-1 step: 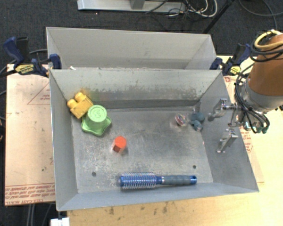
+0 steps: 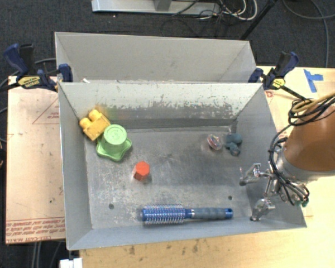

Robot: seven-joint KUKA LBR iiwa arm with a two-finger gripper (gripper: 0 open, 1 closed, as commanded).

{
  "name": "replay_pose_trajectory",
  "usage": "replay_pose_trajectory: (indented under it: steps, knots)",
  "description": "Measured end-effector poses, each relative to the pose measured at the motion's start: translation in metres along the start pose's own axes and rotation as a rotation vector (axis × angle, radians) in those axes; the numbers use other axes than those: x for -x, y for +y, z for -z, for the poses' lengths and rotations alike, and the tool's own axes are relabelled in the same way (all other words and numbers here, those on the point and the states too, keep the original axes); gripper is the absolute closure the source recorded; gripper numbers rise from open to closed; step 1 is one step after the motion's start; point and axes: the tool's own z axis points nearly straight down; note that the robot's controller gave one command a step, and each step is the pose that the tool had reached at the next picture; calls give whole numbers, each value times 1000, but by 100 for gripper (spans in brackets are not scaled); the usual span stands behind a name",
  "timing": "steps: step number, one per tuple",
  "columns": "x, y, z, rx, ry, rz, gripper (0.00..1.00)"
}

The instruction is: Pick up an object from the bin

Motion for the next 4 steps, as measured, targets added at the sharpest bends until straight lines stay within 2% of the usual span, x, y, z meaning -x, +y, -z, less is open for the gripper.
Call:
replay_pose_trajectory:
  steps: [1, 2, 3, 4]
  knots:
    - [22, 70, 28, 1, -10, -430, 0]
    - [20, 207, -8, 2, -2, -279, 0]
    - [30, 222, -29, -2, -14, -204, 0]
    - [29, 224, -28, 0, -11, -201, 100]
